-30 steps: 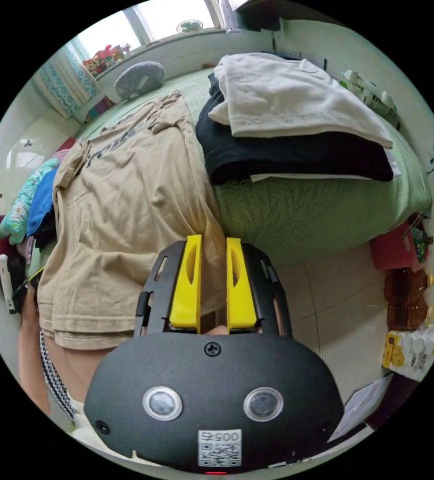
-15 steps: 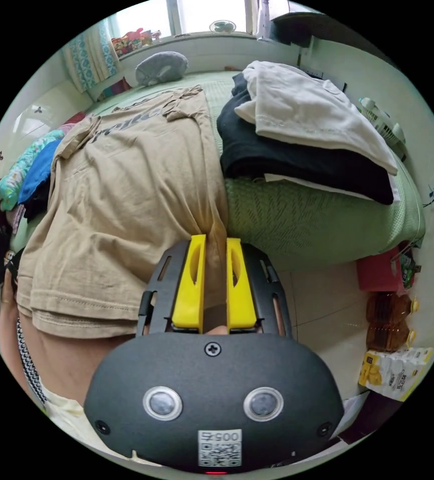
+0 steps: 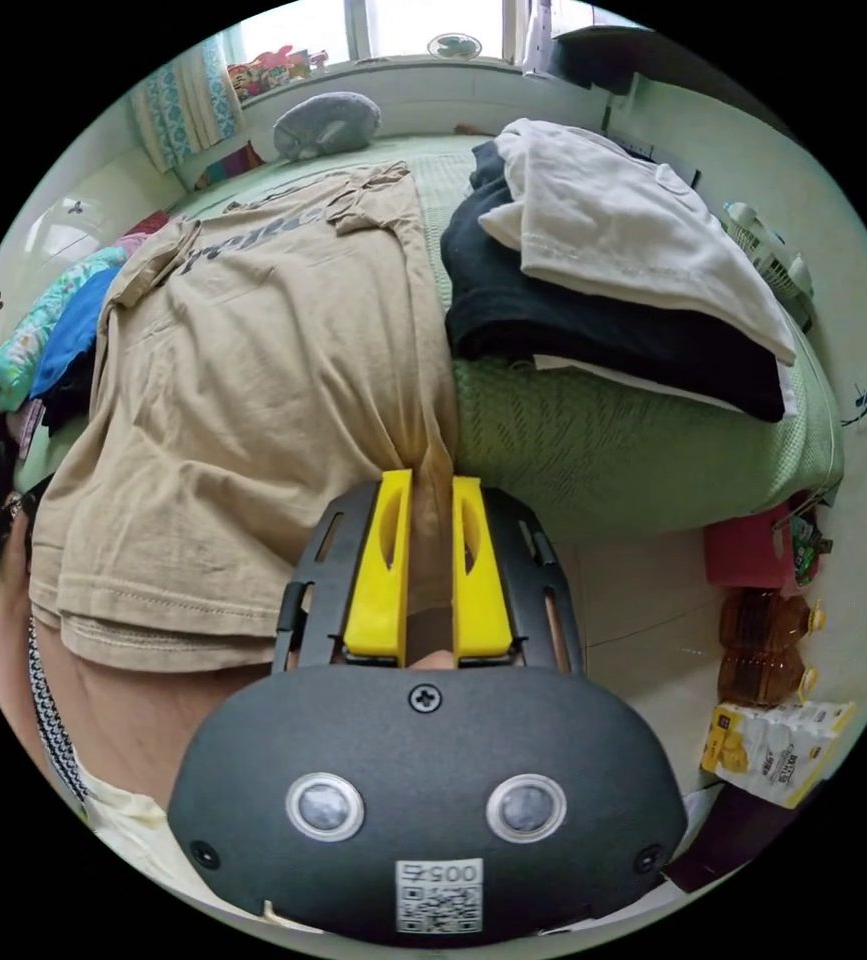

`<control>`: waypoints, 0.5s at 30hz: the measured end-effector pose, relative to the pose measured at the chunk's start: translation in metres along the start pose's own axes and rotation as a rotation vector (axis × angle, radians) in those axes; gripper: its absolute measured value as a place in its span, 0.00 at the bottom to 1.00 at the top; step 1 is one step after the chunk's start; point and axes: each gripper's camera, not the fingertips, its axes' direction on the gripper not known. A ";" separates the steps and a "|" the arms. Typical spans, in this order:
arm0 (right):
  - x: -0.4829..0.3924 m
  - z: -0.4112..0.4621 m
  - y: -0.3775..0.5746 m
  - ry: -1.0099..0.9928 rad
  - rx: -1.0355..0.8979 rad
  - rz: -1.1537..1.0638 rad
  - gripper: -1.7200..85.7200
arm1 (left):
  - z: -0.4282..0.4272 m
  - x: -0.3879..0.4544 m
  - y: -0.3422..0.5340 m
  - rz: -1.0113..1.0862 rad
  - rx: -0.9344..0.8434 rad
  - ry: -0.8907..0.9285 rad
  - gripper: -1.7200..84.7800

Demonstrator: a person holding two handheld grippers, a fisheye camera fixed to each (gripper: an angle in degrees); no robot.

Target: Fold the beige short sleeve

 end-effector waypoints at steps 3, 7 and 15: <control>-0.011 -0.014 0.001 0.039 0.020 -0.103 0.01 | -0.020 0.004 0.003 0.024 0.027 0.007 0.03; -0.009 -0.058 0.000 0.025 0.124 -0.084 0.00 | -0.067 0.005 0.005 0.070 0.098 -0.112 0.03; 0.002 -0.139 -0.058 0.043 0.347 -0.075 0.01 | -0.138 -0.025 -0.014 0.013 0.211 -0.230 0.04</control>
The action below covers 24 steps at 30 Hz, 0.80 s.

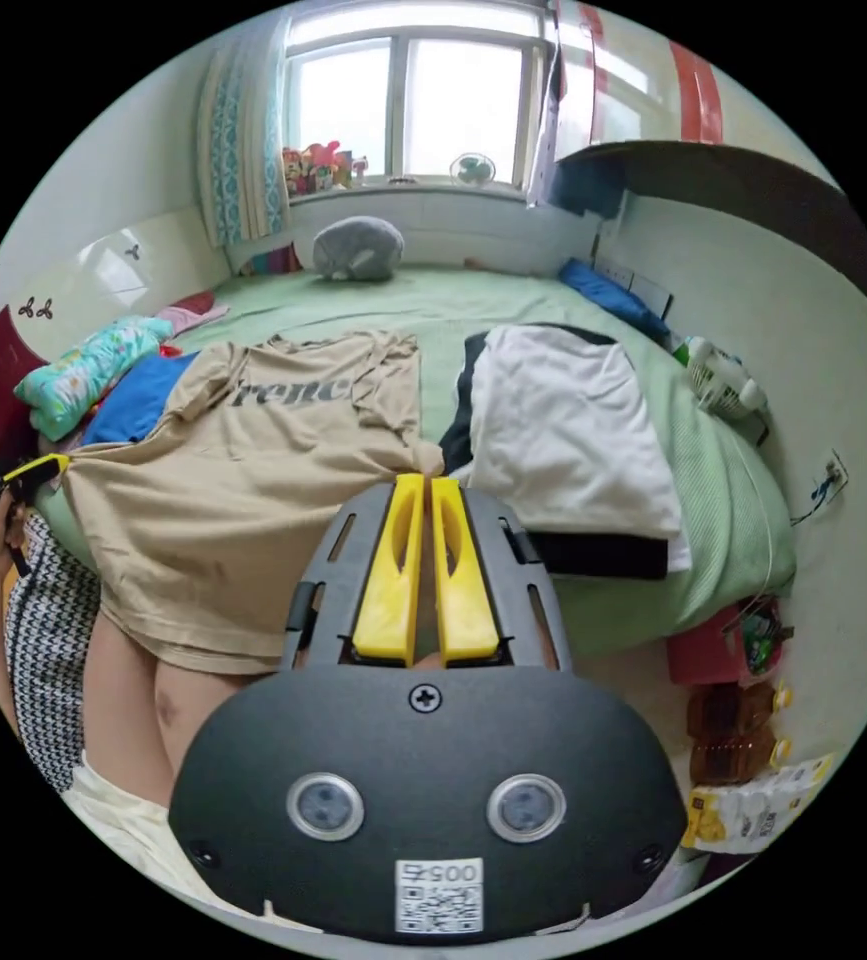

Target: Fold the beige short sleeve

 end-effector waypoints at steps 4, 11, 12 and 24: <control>-0.008 0.053 -0.010 0.012 -0.169 -0.027 0.04 | 0.031 -0.006 -0.001 -0.071 -0.086 0.031 0.07; 0.029 0.008 0.042 -0.091 -0.064 0.093 0.11 | 0.018 -0.014 0.047 -0.092 -0.093 0.050 0.10; 0.036 0.005 0.053 -0.092 -0.077 0.098 0.12 | 0.015 -0.015 0.057 -0.087 -0.091 0.092 0.11; 0.043 0.027 0.072 -0.152 -0.200 0.091 0.14 | 0.014 -0.011 0.096 -0.161 -0.118 0.251 0.17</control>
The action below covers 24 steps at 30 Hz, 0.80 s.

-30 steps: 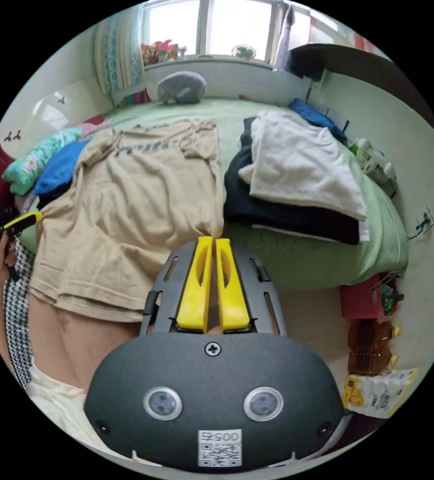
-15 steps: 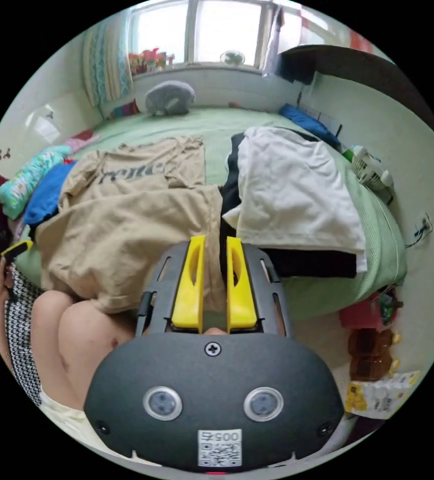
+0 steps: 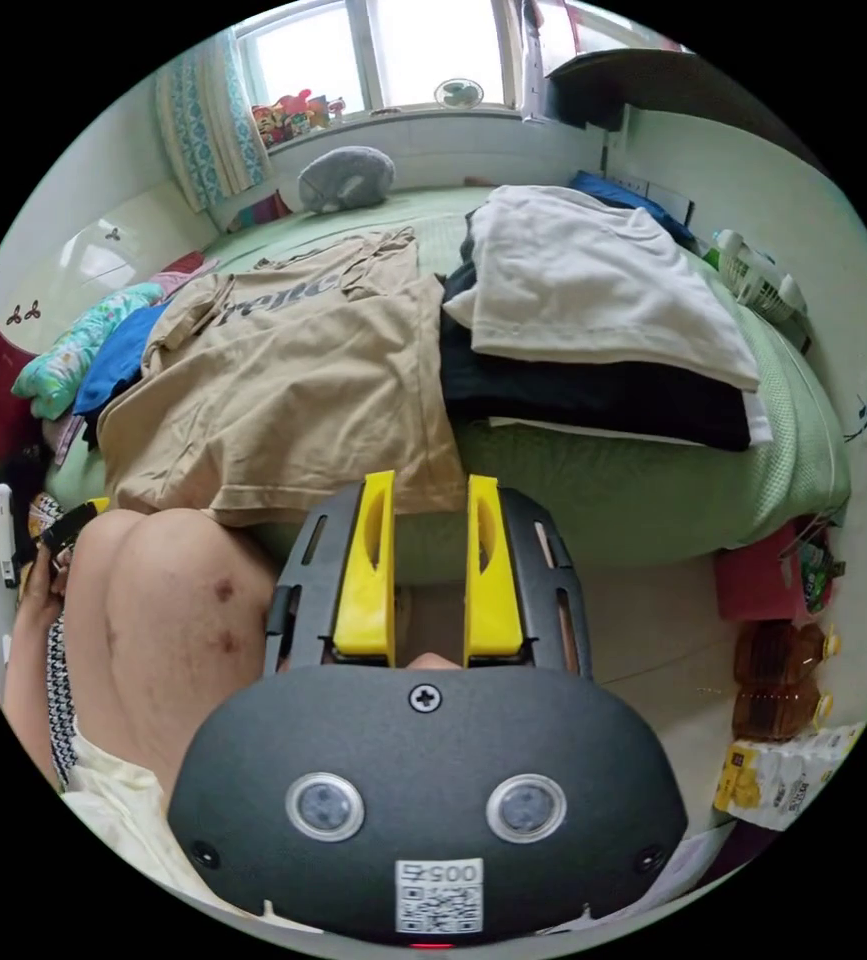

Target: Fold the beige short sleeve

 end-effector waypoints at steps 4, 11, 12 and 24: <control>0.012 0.008 -0.005 0.026 -0.028 0.050 0.12 | 0.001 -0.006 0.002 -0.047 -0.034 0.007 0.16; 0.022 -0.019 -0.001 -0.017 -0.023 0.031 0.07 | -0.013 0.005 0.012 -0.083 -0.043 -0.027 0.09; 0.021 -0.019 0.000 -0.001 -0.023 0.016 0.05 | -0.016 0.008 0.013 -0.075 -0.045 -0.033 0.08; 0.058 -0.134 0.011 -0.077 0.141 0.036 0.00 | -0.148 0.029 0.010 0.039 0.107 0.094 0.04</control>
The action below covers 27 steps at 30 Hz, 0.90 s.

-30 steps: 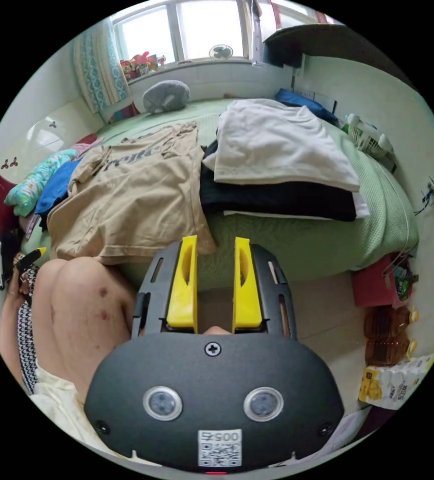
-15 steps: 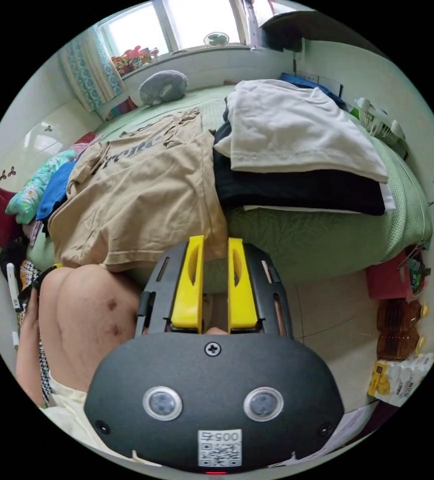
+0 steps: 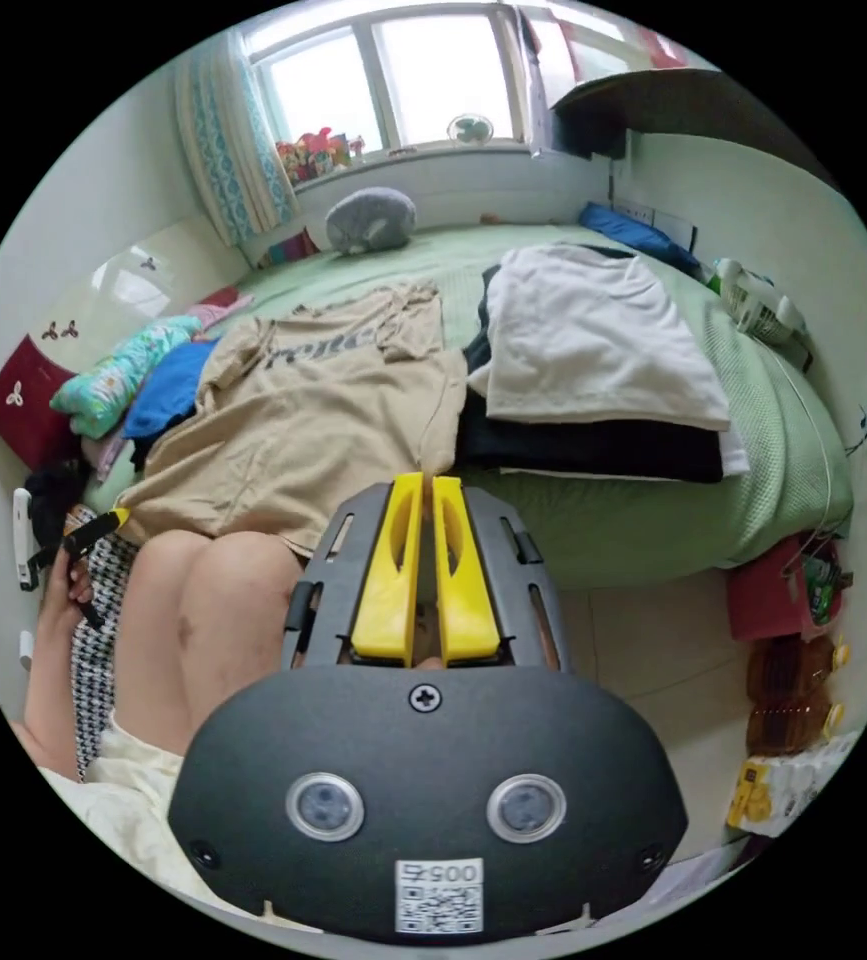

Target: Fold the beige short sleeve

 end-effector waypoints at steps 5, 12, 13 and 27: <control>0.016 -0.068 0.012 -0.003 0.112 0.055 0.00 | -0.065 0.014 -0.004 0.061 0.122 -0.009 0.03; 0.029 -0.121 0.034 -0.080 0.086 0.101 0.00 | -0.118 0.030 0.001 0.043 0.056 0.039 0.03; 0.031 -0.125 0.036 -0.087 0.085 0.106 0.00 | -0.122 0.030 0.002 0.043 0.049 0.040 0.03; 0.070 -0.262 0.060 -0.153 0.234 0.164 0.00 | -0.241 0.030 0.023 0.038 0.177 0.165 0.03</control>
